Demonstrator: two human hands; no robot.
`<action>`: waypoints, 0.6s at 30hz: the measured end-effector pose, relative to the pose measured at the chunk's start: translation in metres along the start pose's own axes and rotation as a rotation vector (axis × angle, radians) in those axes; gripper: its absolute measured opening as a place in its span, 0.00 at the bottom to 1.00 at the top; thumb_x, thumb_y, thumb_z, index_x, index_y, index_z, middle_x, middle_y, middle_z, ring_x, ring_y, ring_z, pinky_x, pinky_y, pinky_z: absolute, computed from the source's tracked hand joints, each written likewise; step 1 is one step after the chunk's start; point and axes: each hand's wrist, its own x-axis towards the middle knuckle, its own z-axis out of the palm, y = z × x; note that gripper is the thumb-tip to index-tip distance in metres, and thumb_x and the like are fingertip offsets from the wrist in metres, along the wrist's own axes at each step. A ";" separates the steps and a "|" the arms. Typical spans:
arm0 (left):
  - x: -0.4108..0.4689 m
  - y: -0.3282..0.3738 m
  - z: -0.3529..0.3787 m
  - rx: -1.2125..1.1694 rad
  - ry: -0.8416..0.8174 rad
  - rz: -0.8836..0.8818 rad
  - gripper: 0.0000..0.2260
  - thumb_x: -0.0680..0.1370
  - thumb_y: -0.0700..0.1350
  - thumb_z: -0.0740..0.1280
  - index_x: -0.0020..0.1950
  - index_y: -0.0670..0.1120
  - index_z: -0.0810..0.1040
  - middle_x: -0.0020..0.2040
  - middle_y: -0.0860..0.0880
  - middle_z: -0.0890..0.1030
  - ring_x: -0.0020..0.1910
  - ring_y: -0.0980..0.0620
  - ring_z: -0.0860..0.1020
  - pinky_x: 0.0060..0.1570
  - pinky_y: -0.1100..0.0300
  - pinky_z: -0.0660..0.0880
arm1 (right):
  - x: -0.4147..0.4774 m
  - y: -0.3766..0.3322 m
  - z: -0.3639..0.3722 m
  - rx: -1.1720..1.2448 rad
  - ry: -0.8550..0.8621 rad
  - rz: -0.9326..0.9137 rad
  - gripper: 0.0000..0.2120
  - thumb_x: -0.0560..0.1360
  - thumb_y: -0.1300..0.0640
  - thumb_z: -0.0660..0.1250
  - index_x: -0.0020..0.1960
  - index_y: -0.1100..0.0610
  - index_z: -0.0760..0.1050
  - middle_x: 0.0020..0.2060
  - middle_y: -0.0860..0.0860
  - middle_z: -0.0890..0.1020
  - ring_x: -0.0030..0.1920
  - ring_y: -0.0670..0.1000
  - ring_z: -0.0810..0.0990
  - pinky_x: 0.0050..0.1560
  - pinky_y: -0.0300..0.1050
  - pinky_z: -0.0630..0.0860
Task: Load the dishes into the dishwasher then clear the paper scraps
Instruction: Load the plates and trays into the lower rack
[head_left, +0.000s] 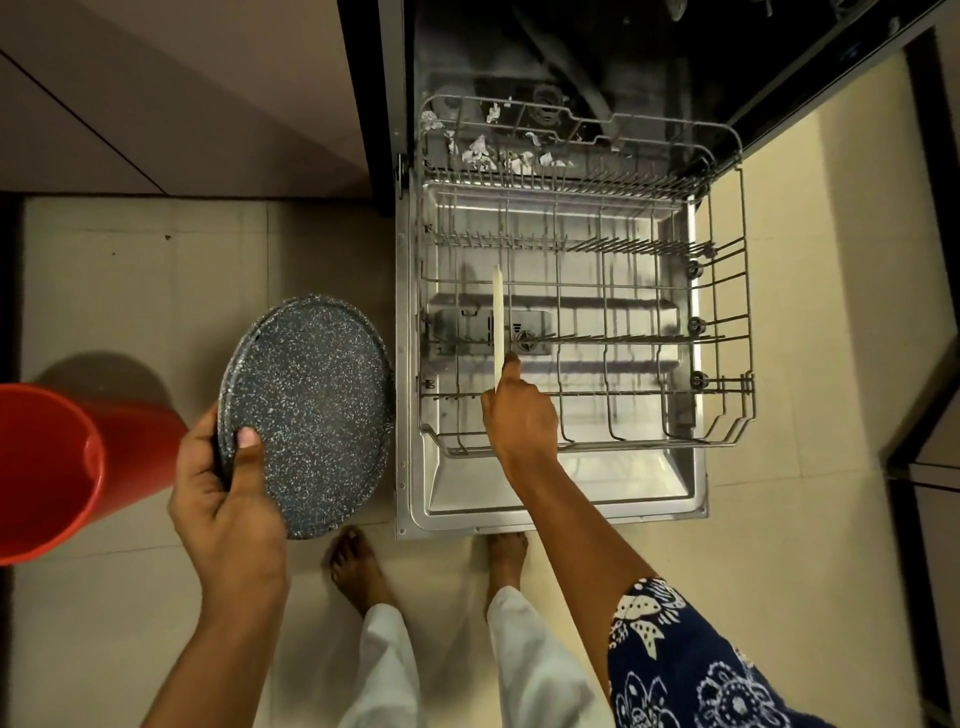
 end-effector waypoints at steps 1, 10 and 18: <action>-0.001 0.000 0.001 0.000 -0.008 0.002 0.13 0.81 0.38 0.60 0.56 0.56 0.76 0.50 0.63 0.81 0.52 0.64 0.77 0.56 0.66 0.75 | 0.002 0.002 0.004 -0.010 -0.017 0.006 0.24 0.81 0.55 0.56 0.74 0.60 0.55 0.45 0.56 0.82 0.43 0.55 0.82 0.38 0.44 0.73; 0.001 0.000 -0.002 0.005 -0.066 0.033 0.14 0.81 0.39 0.61 0.54 0.58 0.78 0.50 0.62 0.81 0.53 0.61 0.77 0.58 0.64 0.74 | -0.007 0.009 0.007 0.170 -0.029 0.059 0.36 0.77 0.45 0.62 0.77 0.57 0.47 0.61 0.57 0.76 0.59 0.58 0.76 0.52 0.52 0.76; -0.003 0.002 -0.011 -0.057 -0.175 -0.058 0.07 0.75 0.47 0.66 0.49 0.58 0.81 0.48 0.60 0.82 0.51 0.61 0.78 0.56 0.63 0.76 | -0.047 0.015 -0.016 1.276 -0.256 0.001 0.26 0.68 0.44 0.70 0.63 0.48 0.71 0.60 0.51 0.79 0.62 0.50 0.76 0.62 0.44 0.73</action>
